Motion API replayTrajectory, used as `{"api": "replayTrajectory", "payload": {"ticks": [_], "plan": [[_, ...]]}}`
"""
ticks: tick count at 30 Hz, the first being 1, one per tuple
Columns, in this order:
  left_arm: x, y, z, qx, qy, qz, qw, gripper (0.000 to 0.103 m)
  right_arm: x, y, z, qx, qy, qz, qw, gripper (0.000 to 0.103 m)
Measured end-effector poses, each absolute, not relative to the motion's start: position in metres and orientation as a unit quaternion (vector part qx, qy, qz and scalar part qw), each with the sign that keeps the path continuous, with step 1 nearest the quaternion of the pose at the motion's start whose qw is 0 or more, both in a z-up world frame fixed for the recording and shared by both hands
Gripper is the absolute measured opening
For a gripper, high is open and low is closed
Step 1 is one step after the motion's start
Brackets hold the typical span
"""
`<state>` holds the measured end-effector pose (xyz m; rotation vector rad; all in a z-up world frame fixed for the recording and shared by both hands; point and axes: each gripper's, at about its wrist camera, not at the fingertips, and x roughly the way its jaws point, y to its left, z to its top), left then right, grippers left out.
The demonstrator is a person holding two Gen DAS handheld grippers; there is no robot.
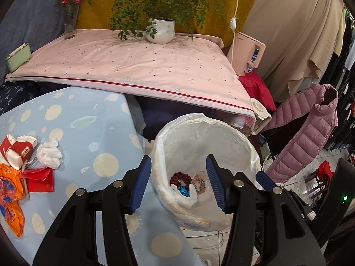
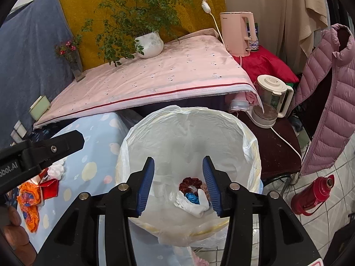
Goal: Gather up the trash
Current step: 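Carry glove and blue strip over the bin and open both tools, then move both tools back to the orange plastic bag on the table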
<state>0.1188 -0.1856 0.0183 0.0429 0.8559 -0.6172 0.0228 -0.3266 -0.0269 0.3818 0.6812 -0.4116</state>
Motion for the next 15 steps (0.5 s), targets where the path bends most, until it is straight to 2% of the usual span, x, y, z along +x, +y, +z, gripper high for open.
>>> {"api": "replayTrajectory", "payload": {"ticks": [4, 15], "plan": [[0.118, -0.171, 0.018, 0.019, 0.406, -0.276, 0.871, 0.058, 0.023, -0.314, -0.023, 0.178, 0.327, -0.191, 0.908, 0.05], [0.124, -0.106, 0.017, -0.014, 0.409, -0.216, 0.887, 0.062, 0.029, -0.274, -0.013, 0.161, 0.327, -0.161, 0.917, 0.053]]}}
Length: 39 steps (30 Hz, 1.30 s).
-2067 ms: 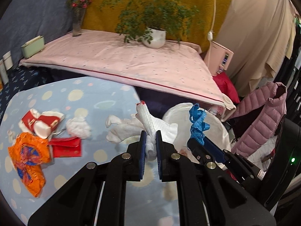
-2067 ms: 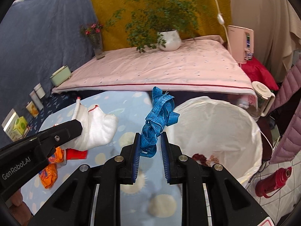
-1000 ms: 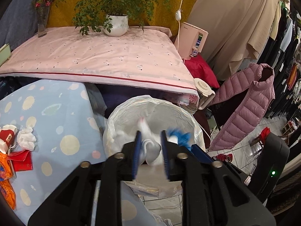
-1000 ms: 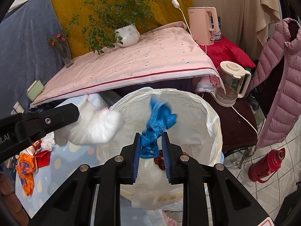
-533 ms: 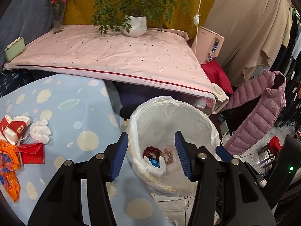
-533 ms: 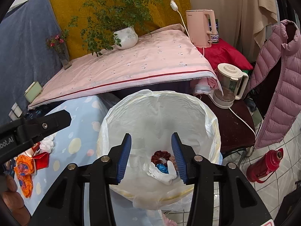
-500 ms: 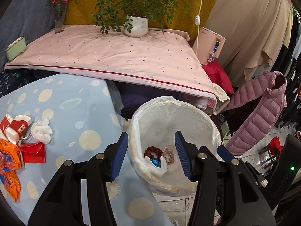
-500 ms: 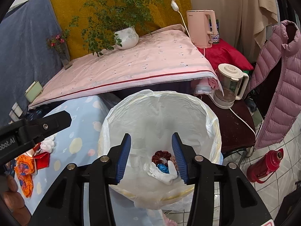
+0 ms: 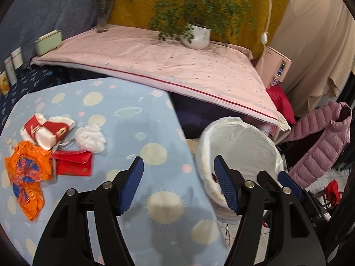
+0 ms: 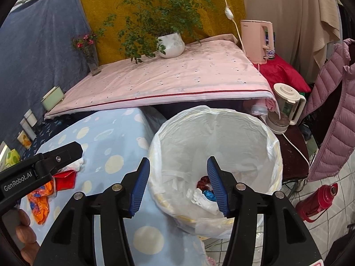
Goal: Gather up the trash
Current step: 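Move both tools back to the orange plastic bag on the table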
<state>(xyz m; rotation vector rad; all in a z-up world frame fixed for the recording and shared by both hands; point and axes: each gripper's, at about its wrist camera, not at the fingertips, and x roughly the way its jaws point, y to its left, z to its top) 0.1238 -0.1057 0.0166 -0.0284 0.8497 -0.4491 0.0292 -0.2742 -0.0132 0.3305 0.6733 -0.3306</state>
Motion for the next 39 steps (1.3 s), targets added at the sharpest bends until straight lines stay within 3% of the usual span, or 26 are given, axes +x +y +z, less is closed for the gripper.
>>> {"api": "replayTrajectory", "payload": {"ticks": [10, 13, 22, 34, 39], "plan": [[0.133, -0.033, 0.005, -0.031, 0.414, -0.138, 0.899, 0.063, 0.041, -0.228, -0.014, 0.138, 0.339, -0.124, 0.922, 0.053], [0.136, -0.01, -0.001, -0.039, 0.419, -0.114, 0.9, 0.074, 0.047, -0.213, -0.015, 0.134, 0.344, -0.113, 0.923, 0.053], [0.147, 0.056, -0.019, -0.078, 0.439, -0.051, 0.894, 0.078, 0.062, -0.171, -0.022, 0.118, 0.358, -0.082, 0.922, 0.053], [0.165, 0.127, -0.051, -0.133, 0.468, 0.008, 0.874, 0.077, 0.084, -0.13, -0.035, 0.101, 0.379, -0.053, 0.918, 0.053], [0.176, 0.135, -0.059, -0.146, 0.476, 0.005, 0.867, 0.069, 0.098, -0.116, -0.041, 0.099, 0.387, -0.043, 0.916, 0.053]]}}
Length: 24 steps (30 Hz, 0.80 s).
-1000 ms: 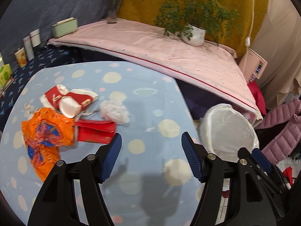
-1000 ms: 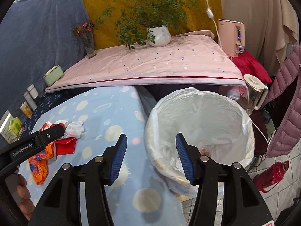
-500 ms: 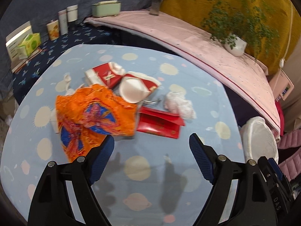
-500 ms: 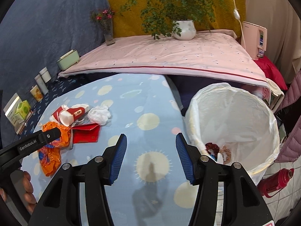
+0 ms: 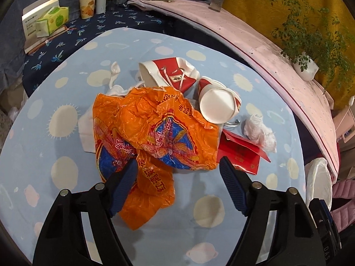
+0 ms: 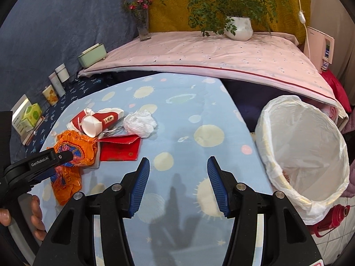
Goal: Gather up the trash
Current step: 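Move both tools back to the orange plastic bag on the table, then grasp the orange plastic bag with the left tool while the right grasps the white tissue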
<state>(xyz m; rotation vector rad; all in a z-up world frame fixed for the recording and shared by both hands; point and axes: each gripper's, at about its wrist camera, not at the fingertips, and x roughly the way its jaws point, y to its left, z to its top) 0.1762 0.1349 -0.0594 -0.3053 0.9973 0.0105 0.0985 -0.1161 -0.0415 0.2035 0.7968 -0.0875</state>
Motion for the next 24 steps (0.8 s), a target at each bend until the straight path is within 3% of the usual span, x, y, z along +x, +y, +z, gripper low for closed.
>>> {"api": "replayTrajectory", "payload": {"ticks": [5, 10, 11, 24], "plan": [[0.188, 0.136, -0.063, -0.149, 0.48, -0.003, 0.865, 0.056, 0.115, -0.102, -0.046, 0.093, 0.393, -0.034, 0.914, 0.053], [0.198, 0.133, -0.066, -0.141, 0.487, -0.019, 0.862, 0.016, 0.136, -0.092, -0.051, 0.092, 0.398, -0.023, 0.913, 0.053], [0.199, 0.133, -0.066, -0.139, 0.486, -0.02, 0.862, 0.013, 0.141, -0.09, -0.052, 0.092, 0.398, -0.021, 0.912, 0.053], [0.206, 0.129, -0.03, -0.132, 0.44, -0.053, 0.887, 0.005, 0.213, -0.073, -0.074, 0.093, 0.415, -0.01, 0.905, 0.053]]}}
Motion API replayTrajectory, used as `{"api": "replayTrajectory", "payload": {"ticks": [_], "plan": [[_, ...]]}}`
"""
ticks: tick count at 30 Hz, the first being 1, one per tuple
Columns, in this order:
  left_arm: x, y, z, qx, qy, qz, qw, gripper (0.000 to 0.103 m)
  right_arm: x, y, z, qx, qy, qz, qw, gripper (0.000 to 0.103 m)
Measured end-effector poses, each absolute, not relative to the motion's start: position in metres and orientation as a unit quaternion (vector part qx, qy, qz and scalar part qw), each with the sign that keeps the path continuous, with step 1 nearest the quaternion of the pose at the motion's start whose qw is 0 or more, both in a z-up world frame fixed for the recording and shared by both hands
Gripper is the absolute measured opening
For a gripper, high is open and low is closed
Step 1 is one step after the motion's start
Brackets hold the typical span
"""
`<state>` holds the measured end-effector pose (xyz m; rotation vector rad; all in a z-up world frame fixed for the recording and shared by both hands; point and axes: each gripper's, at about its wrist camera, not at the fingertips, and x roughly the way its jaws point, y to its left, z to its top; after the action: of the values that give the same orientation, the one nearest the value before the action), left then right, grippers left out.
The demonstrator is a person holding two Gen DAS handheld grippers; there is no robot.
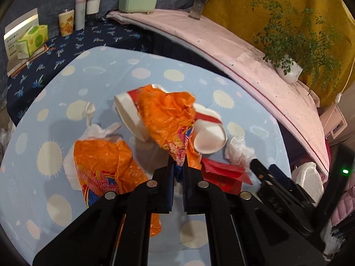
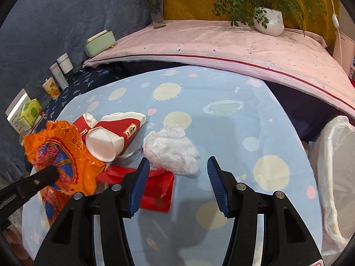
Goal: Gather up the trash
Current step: 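Grasp the orange plastic bag with the left tool while the right grasps the white tissue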
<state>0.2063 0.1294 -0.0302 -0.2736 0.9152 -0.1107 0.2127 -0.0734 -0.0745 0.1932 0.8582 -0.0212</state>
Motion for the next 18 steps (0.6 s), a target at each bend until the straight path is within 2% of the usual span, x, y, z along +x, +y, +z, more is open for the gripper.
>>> {"api": "replayTrajectory", "payload": {"ticks": [2, 4, 11, 13, 16, 18], "plan": [[0.208, 0.128, -0.024, -0.132, 0.432, -0.056, 0.89, 0.005, 0.221, -0.073, -0.079, 0.095, 0.418, -0.011, 0.903, 0.055], [0.211, 0.128, -0.018, -0.133, 0.426, -0.06, 0.893, 0.005, 0.228, -0.074, -0.083, 0.103, 0.418, -0.011, 0.902, 0.067], [0.217, 0.122, -0.001, -0.13, 0.406, -0.069, 0.902, 0.005, 0.244, -0.074, -0.1, 0.118, 0.432, -0.003, 0.894, 0.066], [0.219, 0.12, 0.002, -0.128, 0.404, -0.073, 0.903, 0.005, 0.245, -0.074, -0.102, 0.125, 0.434, 0.005, 0.892, 0.058], [0.22, 0.114, 0.006, -0.124, 0.401, -0.077, 0.905, 0.005, 0.244, -0.074, -0.099, 0.127, 0.433, 0.019, 0.892, 0.026], [0.22, 0.11, 0.009, -0.122, 0.398, -0.082, 0.906, 0.005, 0.24, -0.074, -0.092, 0.125, 0.429, 0.023, 0.894, 0.014]]}}
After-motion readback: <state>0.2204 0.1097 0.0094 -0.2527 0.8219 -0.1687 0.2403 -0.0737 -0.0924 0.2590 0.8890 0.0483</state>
